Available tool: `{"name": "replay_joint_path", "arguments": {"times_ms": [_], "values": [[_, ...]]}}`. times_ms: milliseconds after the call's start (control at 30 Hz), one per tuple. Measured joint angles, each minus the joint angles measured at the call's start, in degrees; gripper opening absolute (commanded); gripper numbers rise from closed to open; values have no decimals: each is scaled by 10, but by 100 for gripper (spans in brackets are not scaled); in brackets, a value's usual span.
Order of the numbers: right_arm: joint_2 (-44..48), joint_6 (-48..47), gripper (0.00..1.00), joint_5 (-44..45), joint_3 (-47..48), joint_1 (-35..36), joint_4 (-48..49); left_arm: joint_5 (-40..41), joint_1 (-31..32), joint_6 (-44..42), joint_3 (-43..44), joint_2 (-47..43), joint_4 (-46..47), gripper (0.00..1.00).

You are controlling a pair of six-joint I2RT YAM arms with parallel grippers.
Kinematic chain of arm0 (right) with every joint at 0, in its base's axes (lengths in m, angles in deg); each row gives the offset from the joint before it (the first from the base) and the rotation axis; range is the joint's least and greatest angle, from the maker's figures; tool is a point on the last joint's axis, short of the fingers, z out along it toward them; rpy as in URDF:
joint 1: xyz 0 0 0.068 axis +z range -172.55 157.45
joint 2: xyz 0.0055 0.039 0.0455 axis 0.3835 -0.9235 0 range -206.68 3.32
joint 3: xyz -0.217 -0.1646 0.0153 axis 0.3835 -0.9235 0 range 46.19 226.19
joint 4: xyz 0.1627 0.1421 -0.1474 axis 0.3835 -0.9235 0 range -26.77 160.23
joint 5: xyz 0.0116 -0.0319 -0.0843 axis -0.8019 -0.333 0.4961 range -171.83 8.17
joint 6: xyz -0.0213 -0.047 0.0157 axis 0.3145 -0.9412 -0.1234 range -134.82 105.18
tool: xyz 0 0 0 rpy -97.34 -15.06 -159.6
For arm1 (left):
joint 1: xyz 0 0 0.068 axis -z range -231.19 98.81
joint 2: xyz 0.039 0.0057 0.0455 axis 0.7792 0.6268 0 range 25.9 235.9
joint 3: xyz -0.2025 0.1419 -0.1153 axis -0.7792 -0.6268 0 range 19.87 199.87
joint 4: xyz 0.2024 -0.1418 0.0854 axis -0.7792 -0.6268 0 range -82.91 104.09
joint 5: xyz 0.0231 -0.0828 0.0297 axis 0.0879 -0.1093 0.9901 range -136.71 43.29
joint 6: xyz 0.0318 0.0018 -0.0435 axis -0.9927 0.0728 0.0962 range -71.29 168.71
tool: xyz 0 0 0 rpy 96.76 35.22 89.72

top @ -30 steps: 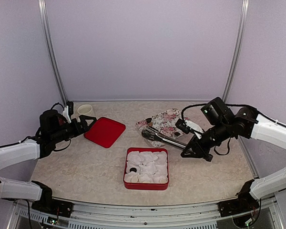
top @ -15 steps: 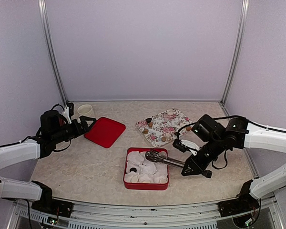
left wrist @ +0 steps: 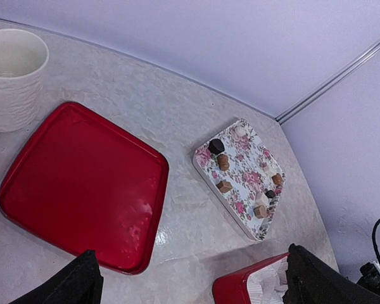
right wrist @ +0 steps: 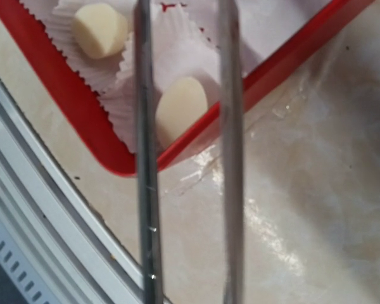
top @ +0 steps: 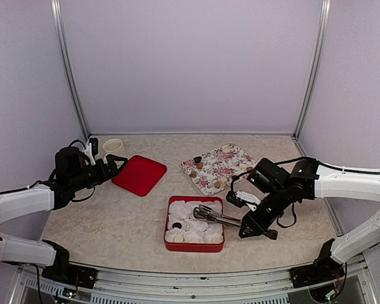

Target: Pack the chocolate

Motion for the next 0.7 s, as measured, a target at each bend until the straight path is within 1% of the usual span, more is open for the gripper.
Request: {"name": "replay_joint_path", "arguments": {"times_ms": [300, 700], "values": [[-13, -10, 23, -10, 0, 2, 0, 2, 0, 0, 0, 12, 0, 99], [-18, -17, 34, -15, 0, 4, -1, 10, 0, 6, 4, 31, -6, 99]]}}
